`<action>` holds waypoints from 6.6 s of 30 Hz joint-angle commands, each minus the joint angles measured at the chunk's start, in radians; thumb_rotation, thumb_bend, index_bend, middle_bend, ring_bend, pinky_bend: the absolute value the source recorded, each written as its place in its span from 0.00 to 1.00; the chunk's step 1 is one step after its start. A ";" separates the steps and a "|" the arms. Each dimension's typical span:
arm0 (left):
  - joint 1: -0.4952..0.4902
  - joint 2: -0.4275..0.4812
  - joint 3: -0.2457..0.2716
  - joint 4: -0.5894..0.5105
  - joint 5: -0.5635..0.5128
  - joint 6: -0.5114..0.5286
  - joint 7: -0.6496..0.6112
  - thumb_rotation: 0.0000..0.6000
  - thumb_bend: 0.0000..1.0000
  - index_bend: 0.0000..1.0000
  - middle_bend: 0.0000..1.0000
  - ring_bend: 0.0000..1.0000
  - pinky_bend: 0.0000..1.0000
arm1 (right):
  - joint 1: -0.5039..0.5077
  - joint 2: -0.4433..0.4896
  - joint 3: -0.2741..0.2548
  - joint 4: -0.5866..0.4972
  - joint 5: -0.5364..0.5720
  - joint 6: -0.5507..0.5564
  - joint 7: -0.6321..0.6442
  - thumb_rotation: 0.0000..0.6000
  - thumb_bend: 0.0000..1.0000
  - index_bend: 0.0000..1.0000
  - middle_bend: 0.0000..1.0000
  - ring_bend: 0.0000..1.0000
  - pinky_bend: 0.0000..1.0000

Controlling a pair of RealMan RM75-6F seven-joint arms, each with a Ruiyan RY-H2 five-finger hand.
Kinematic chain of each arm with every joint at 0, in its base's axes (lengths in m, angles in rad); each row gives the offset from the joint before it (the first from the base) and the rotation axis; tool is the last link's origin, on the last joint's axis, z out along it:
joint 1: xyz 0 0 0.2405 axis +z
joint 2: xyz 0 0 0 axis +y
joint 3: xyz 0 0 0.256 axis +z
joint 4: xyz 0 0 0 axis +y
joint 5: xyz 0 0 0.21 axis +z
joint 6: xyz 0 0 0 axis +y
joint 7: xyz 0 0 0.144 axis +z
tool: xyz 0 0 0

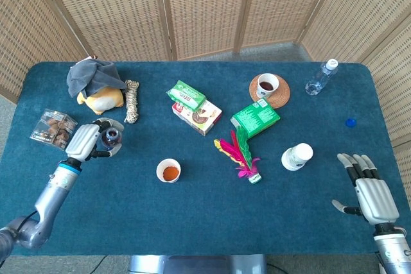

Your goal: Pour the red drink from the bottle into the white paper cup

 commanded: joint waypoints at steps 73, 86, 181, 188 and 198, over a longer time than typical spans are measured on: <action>-0.262 0.089 0.087 -0.403 -0.340 -0.140 1.278 1.00 0.44 0.52 0.42 0.29 0.41 | -0.020 0.039 0.008 0.008 -0.026 0.048 0.125 1.00 0.00 0.00 0.00 0.00 0.00; -0.303 0.057 0.115 -0.405 -0.371 -0.116 1.360 1.00 0.44 0.52 0.42 0.29 0.41 | -0.020 0.043 0.009 0.013 -0.025 0.049 0.143 1.00 0.00 0.00 0.00 0.00 0.00; -0.113 -0.030 0.069 -0.206 -0.207 0.055 0.596 1.00 0.44 0.56 0.43 0.29 0.41 | -0.008 0.019 -0.001 0.004 -0.018 0.012 0.054 1.00 0.00 0.00 0.00 0.00 0.00; -0.066 -0.064 0.047 -0.110 -0.196 -0.002 0.247 1.00 0.43 0.55 0.42 0.29 0.42 | -0.004 0.009 -0.005 -0.001 -0.014 -0.001 0.021 1.00 0.00 0.00 0.00 0.00 0.00; -0.031 -0.110 0.039 0.012 -0.130 -0.041 -0.060 1.00 0.42 0.52 0.38 0.26 0.39 | 0.008 -0.010 -0.010 0.001 -0.002 -0.032 -0.018 1.00 0.00 0.00 0.00 0.00 0.00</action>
